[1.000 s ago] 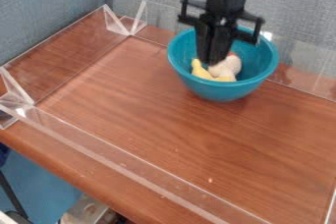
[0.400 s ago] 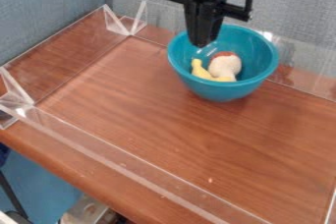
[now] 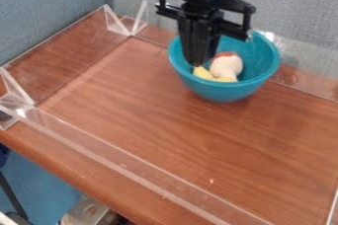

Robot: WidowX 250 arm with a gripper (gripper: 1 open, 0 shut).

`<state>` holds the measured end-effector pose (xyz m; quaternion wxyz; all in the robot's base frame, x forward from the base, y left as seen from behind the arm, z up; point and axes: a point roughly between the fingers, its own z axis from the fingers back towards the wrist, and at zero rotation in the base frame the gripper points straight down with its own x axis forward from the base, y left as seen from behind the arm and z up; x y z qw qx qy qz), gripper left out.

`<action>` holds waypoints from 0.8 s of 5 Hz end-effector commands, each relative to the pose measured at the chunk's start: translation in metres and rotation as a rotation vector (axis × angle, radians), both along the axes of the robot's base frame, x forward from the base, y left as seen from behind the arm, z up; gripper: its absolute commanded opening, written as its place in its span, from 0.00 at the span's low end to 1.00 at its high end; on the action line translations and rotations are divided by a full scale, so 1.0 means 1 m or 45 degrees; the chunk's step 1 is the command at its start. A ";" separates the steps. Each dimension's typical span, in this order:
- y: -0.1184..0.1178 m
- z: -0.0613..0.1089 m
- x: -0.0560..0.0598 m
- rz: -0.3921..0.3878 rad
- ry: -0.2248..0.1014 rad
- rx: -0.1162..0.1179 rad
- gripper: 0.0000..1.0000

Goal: Remove the mushroom from the blue bowl and put it on the table

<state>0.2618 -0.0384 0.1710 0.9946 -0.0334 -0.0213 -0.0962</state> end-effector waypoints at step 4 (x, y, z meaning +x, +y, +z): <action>0.017 -0.084 -0.046 0.158 0.100 0.054 0.00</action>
